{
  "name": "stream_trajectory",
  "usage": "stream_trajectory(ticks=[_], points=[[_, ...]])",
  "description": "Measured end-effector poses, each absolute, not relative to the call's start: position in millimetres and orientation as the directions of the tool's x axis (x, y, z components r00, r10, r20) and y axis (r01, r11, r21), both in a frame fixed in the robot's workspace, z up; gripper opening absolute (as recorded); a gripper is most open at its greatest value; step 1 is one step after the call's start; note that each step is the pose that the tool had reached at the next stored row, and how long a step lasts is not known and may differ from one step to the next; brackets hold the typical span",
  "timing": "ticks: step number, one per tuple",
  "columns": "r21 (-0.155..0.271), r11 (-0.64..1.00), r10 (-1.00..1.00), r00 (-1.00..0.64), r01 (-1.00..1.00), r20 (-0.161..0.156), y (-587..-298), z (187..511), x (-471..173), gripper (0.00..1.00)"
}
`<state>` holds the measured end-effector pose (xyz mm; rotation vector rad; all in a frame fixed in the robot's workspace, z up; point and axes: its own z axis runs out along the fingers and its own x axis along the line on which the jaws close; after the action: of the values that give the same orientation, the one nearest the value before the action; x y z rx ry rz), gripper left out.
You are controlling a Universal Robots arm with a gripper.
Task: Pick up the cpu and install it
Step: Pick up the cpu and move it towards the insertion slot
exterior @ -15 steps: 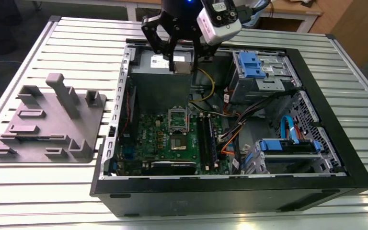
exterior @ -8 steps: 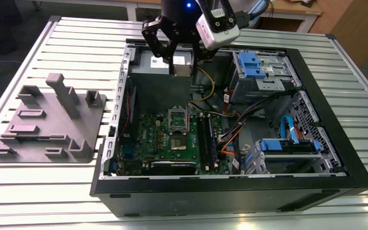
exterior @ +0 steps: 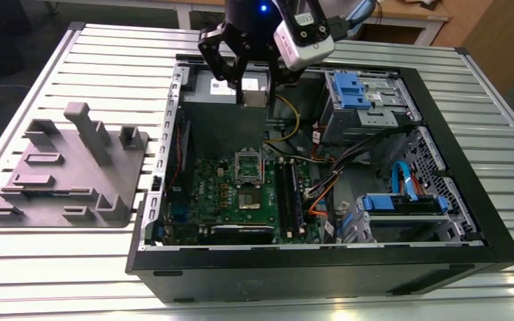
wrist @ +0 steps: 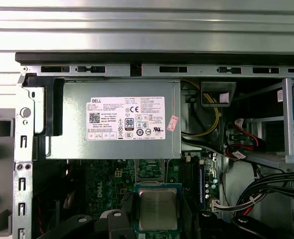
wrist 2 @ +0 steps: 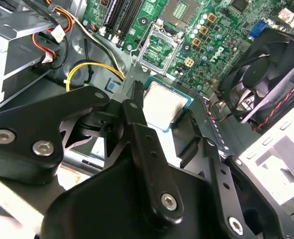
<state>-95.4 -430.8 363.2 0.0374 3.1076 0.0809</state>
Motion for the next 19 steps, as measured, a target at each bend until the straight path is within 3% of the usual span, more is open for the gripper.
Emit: stream_trajectory(ticks=[19], points=[[0.052, 0.998, 0.025, -0.999, 0.023, -0.032, -434.1, 358.9, -95.4, 0.47]])
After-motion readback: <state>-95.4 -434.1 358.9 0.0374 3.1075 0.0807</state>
